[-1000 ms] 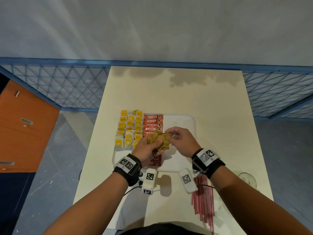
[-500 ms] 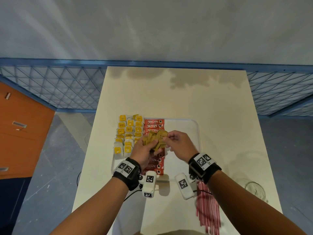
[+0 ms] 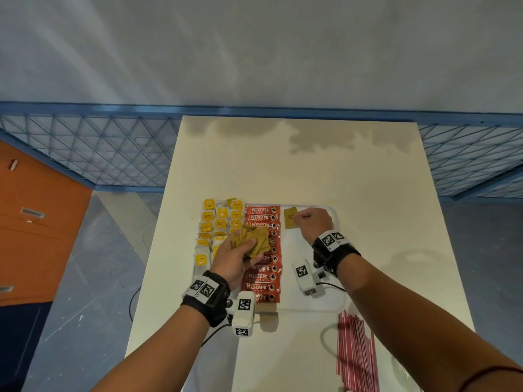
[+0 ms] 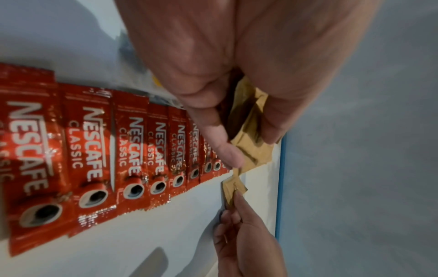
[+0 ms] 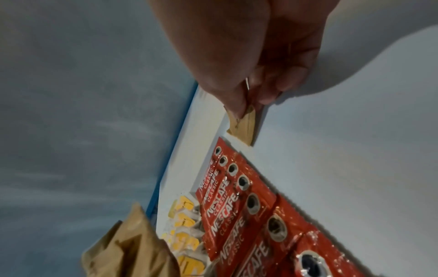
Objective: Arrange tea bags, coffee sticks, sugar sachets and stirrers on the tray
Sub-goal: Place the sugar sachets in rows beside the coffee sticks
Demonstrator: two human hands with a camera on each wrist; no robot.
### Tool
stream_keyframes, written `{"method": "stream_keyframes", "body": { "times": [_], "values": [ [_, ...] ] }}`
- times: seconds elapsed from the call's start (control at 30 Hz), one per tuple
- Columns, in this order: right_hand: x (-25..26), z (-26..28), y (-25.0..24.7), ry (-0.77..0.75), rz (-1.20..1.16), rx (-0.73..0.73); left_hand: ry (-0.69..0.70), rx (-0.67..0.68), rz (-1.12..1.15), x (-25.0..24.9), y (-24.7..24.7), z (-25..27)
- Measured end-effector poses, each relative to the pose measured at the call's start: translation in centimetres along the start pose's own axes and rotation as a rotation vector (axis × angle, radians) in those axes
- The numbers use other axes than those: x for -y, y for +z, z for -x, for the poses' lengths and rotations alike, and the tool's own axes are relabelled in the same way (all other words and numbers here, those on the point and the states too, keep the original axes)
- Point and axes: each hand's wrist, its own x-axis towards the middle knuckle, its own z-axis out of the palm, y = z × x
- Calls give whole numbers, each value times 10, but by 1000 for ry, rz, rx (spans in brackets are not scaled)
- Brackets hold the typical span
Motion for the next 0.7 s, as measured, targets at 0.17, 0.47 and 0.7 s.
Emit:
{"method": "stream_keyframes", "body": {
  "times": [0.17,0.47,0.7],
  "values": [
    [2,-2,10,23,34,-34,-25,-2,14,0,-2,5],
    [7,-3,15,31,67,-48,-66,23,87,-3,-1,6],
    [12,4,10,-14,12,-77,-73,44,63,-4,0,6]
  ]
}}
